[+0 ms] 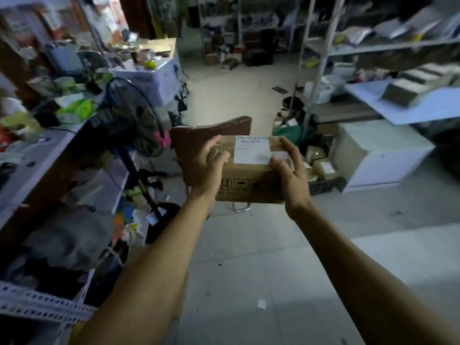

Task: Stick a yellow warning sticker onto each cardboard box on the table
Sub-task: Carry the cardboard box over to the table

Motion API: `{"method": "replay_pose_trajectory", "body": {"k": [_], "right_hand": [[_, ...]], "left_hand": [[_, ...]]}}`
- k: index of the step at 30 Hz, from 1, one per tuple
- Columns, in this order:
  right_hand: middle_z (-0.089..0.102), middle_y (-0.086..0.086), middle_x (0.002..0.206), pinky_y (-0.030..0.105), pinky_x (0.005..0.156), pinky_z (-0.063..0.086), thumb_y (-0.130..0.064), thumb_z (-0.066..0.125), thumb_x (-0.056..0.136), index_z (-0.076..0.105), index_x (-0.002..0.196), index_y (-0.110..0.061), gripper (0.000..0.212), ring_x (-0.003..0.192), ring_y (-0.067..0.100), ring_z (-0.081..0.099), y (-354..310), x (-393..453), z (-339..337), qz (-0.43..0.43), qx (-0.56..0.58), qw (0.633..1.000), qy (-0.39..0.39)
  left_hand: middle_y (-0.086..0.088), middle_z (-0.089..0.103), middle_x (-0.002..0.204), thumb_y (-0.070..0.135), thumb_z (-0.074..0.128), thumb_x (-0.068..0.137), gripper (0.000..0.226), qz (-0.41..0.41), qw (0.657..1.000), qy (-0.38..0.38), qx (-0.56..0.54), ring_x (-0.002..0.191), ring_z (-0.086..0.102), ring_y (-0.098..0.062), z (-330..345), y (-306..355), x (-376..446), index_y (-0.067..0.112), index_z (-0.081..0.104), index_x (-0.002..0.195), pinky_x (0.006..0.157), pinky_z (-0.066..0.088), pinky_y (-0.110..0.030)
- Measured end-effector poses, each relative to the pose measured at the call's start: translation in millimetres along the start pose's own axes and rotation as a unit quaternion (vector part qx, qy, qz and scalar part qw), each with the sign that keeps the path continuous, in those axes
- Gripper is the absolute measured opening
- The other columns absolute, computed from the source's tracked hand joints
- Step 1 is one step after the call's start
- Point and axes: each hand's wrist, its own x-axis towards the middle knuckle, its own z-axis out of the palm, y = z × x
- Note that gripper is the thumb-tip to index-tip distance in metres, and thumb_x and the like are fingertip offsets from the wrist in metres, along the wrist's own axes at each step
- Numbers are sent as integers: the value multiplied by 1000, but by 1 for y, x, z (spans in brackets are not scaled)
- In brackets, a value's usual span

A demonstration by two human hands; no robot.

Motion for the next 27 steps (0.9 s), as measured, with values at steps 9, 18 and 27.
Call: {"method": "replay_pose_trajectory", "body": {"k": [9,18,27], "right_hand": [[46,-1,142,39,91,54,-33,58,80,52,134,-44,55,117,25,55,11,36,-114,-17,-22,984,179],[48,-3,137,44,94,57,-32,59,81,53,129,-47,51,114,28,58,30,96,-171,-10,-15,949,315],[55,-11,124,38,89,58,-24,58,80,54,134,-36,56,104,17,61,45,148,-210,-8,7,904,427]], "left_hand": [[-2,65,124,33,60,77,48,-17,987,-159,-10,109,63,-18,145,-20,31,30,64,125,81,58,-30],[-2,61,123,34,58,75,56,-55,948,-311,-29,112,61,-26,252,-49,96,30,61,131,89,55,-43],[1,60,133,28,55,76,57,-59,921,-385,-22,119,57,-13,338,-68,139,22,60,133,95,51,-25]]}}
